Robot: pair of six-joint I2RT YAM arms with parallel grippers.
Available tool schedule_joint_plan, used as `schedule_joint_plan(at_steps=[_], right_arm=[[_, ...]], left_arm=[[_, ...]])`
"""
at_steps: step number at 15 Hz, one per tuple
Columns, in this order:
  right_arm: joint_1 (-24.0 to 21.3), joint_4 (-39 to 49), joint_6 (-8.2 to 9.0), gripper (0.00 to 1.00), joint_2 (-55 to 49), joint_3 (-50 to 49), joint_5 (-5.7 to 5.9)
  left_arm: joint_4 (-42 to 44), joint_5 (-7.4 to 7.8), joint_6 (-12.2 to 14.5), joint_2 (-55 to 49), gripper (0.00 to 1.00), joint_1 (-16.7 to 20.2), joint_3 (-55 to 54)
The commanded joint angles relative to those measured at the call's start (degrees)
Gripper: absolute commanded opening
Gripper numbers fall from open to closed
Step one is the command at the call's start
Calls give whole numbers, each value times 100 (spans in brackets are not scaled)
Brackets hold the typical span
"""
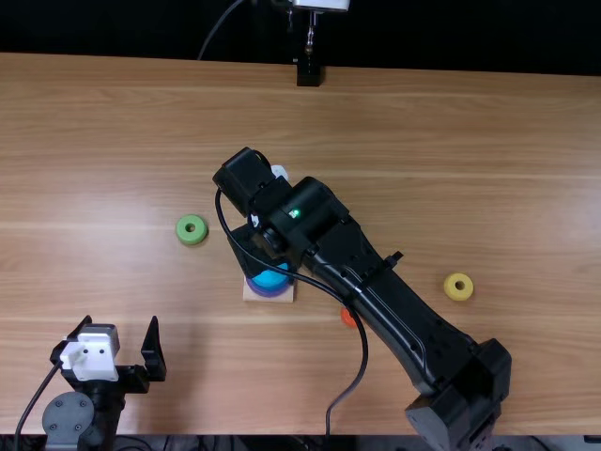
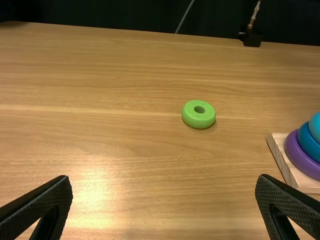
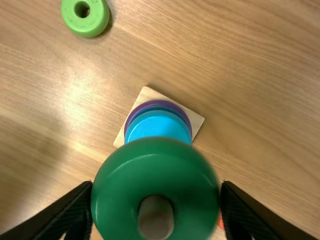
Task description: Build the Hanoi tower: stack the rings onto the peg from bottom to top in this color order: purple, dark blue, light blue, dark green, light green, yellow, orange.
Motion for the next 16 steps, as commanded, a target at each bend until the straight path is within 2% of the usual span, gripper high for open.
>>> schedule_joint_plan(at_steps=[1,6,9,10,12,14,15,16], right_arm=[[-60,3,61,100,-2,-97,39],[-51,119,72,100,-90,185,49],[-174,394,40,100,-934,308,60],[-438,995,-23,100,-1268,167,60],[-1264,2577,-44,100,-2129,-1063,123],[-1862,4560,-65,100,-3246,-2522,418],[-2169,5414,-160,100,-3667,-3225,450],[-2477,6131,-477,100,-4133,-3885,450]], left_arm=[[-446,51,56,-62,100,56,-633],[-446,51,56,-62,100,56,-633],[-446,51,56,-62,100,56,-633],[-446,51,56,-62,100,56,-633],[-446,51,56,-62,100,56,-633],[-446,51,56,-62,100,56,-633],[-446,51,56,-62,100,56,-633],[-446,51,56,-62,100,56,-633]])
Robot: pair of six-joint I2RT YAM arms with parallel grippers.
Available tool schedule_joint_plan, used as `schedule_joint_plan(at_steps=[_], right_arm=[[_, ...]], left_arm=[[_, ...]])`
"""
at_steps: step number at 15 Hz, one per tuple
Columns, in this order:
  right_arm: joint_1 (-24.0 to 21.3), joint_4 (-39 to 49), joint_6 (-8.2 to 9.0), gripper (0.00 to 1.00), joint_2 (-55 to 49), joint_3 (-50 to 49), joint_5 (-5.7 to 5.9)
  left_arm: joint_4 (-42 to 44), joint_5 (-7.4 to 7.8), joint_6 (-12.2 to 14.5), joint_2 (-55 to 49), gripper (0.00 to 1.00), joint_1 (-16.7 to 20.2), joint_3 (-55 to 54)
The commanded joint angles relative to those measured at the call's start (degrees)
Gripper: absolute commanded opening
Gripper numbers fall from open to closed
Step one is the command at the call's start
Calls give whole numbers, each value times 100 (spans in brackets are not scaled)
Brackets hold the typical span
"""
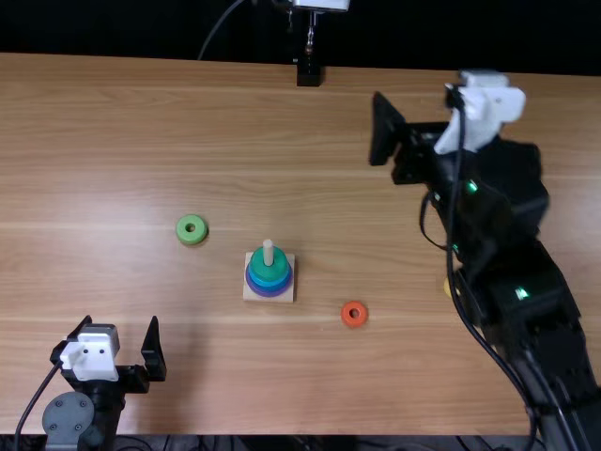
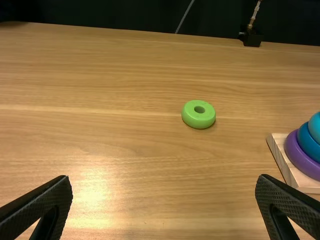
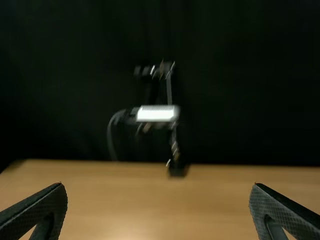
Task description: Build the Hanoi tower: stack the rings onto the peg from bottom to top in this color order: purple, dark blue, light blue, dark green, light green, yellow, orange.
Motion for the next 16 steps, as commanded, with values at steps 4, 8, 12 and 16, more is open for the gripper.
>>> schedule_joint_plan(at_steps=[4,8,12,16], right_arm=[[-934,622,-1228,100,-1749,-2006,-131],[-1470,622,-1270,100,-3911,-3843,-1038],[-1874,632,-1207,100,-5634,-5539,-1006],[-2085,622,-1228,100,-6653,-6602,-1006]], left_arm=[[-444,51,56,-62,100,56,-633],[-444,51,56,-62,100,56,-633],[-444,51,56,-62,100,56,-633],[-444,51,56,-62,100,56,-633]])
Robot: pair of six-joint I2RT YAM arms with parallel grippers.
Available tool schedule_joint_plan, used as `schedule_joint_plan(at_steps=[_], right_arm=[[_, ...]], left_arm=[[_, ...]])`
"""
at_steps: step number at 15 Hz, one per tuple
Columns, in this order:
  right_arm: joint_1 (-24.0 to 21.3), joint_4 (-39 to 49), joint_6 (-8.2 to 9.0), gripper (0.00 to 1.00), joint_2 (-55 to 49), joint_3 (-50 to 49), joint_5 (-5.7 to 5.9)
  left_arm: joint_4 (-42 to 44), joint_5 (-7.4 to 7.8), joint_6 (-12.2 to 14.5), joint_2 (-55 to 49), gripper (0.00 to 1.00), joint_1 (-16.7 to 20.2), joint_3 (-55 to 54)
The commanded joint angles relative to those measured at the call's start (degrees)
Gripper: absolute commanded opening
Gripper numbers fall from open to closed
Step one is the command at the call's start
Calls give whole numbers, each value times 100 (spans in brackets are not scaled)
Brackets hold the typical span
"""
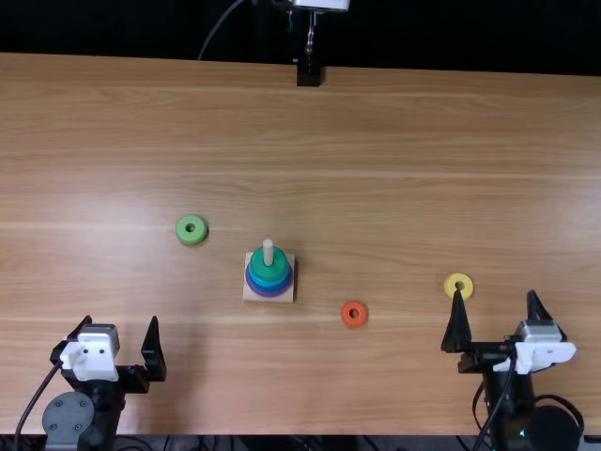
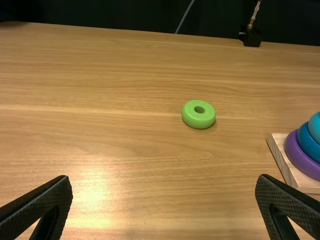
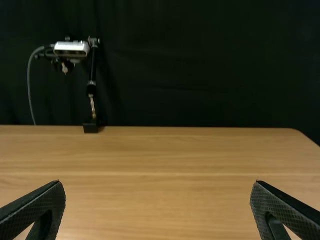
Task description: Build the Hanoi tower: stack the rings onto the peg from bottom to top in this color order: purple, dark blue, light blue, dark green, light green, yellow, orange.
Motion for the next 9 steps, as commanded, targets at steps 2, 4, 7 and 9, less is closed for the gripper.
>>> schedule_joint_plan(at_steps=[2,4,7,9], right_arm=[[-57,27,8,100,-478,-522,-73],[-162,17,-13,100,-830,-873,-73],[-189,27,-66,100,-1155,-1286,-73],[-189,27,-98,100,-1155,-1497,-83]], left_arm=[[-446,54,52,-62,100,56,-633],[-446,54,52,-62,100,56,-633],[-446,54,52,-62,100,56,-633],[-446,54,52,-62,100,56,-633]])
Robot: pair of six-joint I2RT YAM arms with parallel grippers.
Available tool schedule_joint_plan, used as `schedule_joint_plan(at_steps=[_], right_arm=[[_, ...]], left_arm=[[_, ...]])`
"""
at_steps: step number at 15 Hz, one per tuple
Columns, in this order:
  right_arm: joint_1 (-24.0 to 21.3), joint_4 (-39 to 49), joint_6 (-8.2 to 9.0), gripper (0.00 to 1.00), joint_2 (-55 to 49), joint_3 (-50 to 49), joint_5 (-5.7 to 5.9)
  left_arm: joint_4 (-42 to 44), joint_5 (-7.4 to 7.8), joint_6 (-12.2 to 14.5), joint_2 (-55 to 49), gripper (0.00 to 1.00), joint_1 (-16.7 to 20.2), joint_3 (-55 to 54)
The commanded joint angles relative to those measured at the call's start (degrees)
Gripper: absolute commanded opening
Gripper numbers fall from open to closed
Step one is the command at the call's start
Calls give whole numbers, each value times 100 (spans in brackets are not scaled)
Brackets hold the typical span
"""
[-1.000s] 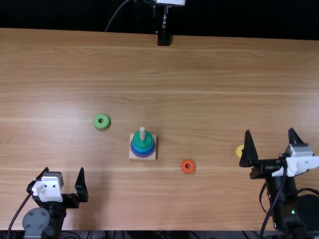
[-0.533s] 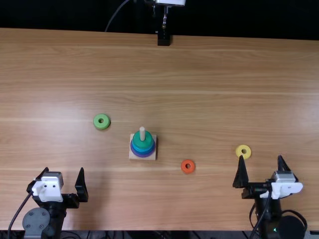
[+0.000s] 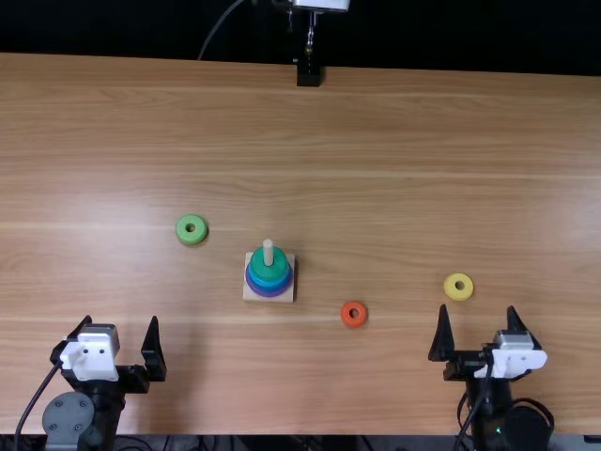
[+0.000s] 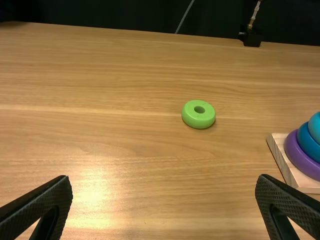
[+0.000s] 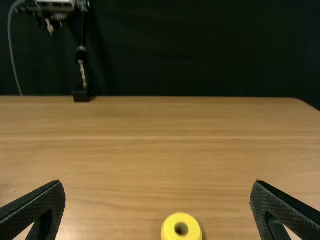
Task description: Build the Hanoi tower: stack the rings onto the peg from bottom to top in this color order: purple, dark blue, light blue, dark green, light green, yellow, orange.
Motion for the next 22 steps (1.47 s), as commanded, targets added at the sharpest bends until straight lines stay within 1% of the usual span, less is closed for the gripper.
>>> schedule_joint_plan(at_steps=[1,2,5,8,22], right_arm=[[-45,40,-52,100,-69,-123,-61],[-53,-12,-41,100,-69,-167,-61],[-80,-803,-41,100,-69,-184,-51],[-150,-1310,-31,100,-69,-184,-40],[-150,-1331,-31,100,-69,-184,-40]], left_arm=[[-444,49,56,-62,100,56,-633],[-444,49,56,-62,100,56,-633],[-444,49,56,-62,100,56,-633],[-444,49,56,-62,100,56,-633],[-444,49,56,-62,100,56,-633]])
